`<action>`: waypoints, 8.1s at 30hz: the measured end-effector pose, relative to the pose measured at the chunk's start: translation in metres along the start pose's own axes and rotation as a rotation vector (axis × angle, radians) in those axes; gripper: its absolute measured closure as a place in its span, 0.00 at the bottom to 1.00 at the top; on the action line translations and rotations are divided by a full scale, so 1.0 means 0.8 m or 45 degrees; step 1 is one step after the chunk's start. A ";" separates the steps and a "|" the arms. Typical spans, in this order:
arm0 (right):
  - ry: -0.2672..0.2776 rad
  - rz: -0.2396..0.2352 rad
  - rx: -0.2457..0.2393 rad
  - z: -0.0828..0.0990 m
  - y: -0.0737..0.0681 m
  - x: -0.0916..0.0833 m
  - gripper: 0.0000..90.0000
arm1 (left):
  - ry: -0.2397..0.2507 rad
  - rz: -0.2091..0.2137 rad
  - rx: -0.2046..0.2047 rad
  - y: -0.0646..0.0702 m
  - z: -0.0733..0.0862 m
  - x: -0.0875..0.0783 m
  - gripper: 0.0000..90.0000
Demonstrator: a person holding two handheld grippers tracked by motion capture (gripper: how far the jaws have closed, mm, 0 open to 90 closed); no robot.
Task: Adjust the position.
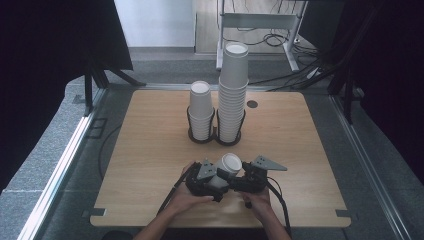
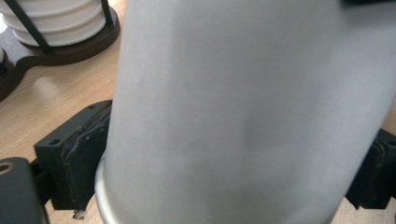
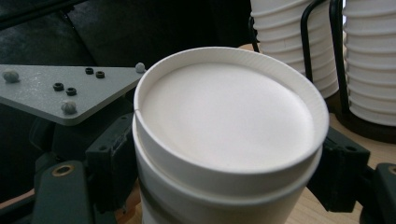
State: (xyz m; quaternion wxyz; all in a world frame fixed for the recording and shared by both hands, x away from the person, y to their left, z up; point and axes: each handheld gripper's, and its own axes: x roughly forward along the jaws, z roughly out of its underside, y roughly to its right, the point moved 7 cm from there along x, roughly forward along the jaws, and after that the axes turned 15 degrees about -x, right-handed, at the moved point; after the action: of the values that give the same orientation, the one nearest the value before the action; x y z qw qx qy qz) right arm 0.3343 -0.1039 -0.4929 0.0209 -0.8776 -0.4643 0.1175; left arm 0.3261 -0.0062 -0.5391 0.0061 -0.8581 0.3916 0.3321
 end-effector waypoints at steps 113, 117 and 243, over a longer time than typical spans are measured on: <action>-1.009 -0.304 -0.851 -0.049 0.019 0.012 0.11 | -0.135 -0.354 0.479 -0.018 -0.036 -0.006 0.14; -1.098 -0.353 -0.865 -0.046 0.021 0.017 0.11 | -0.144 -0.367 0.521 -0.016 -0.035 -0.004 0.14; -0.282 0.082 -0.361 0.018 0.034 -0.003 0.22 | 0.057 -0.134 -0.156 -0.055 -0.018 -0.051 0.09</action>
State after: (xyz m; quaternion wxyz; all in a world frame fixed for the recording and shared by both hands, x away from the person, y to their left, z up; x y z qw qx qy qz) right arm 0.3518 -0.1219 -0.5105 -0.1580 -0.8678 -0.4475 0.1473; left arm 0.3448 0.0477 -0.5159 -0.0379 -0.8835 0.3248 0.3353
